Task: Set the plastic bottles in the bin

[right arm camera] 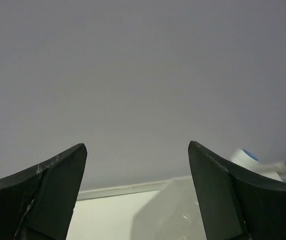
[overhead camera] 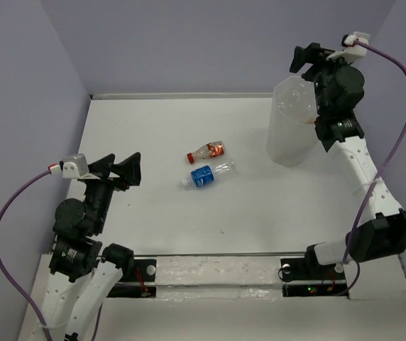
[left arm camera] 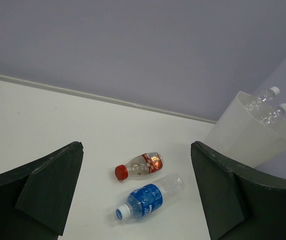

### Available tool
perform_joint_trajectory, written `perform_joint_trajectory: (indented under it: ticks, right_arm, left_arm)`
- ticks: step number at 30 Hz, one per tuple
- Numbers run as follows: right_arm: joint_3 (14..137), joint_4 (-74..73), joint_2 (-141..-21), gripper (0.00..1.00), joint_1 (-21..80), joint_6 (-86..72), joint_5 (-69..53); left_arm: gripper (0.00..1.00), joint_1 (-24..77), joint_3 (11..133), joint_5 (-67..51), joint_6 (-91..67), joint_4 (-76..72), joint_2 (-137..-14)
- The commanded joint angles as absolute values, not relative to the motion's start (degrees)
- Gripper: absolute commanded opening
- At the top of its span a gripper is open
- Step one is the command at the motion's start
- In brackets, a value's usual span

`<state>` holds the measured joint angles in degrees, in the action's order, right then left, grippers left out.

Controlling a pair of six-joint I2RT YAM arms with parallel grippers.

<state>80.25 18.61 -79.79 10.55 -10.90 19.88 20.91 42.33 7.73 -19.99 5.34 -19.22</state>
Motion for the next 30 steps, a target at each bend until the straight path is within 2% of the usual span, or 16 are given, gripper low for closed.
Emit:
perform_joint_trajectory:
  ticks: [1, 3, 4, 5, 7, 11, 30]
  right_arm:
    - [95.0, -9.3, -85.7, 0.87, 15.0, 1.1, -24.4]
    - [97.2, -16.4, -88.7, 0.91, 20.0, 9.3, -26.2]
    - [96.4, -20.1, -89.6, 0.93, 25.6, 13.5, -24.9]
    - [95.5, -21.3, -91.6, 0.95, 27.8, 20.6, -21.7]
    - [96.1, -26.1, -96.2, 1.00, 31.7, 25.2, -19.9]
    - [97.2, -30.7, -101.9, 1.00, 34.4, 26.9, -19.3]
    - [93.8, -34.6, -113.7, 1.00, 44.0, 31.7, -14.5]
  left_arm:
    - [0.99, 21.1, 42.4, 7.2, -19.2, 2.3, -18.7]
    - [0.99, 21.0, 42.5, 7.9, -18.6, 2.4, -18.8]
    - [0.99, 21.0, 42.7, 8.8, -18.5, 3.0, -18.8]
    - [0.99, 20.8, 42.9, 10.7, -18.4, 3.3, -18.5]
    - [0.99, 20.7, 43.0, 11.9, -18.1, 3.6, -17.8]
    - [0.99, 20.4, 42.8, 11.4, -18.1, 3.3, -17.8]
    - [0.99, 20.7, 42.5, 8.3, -19.3, 2.8, -20.1]
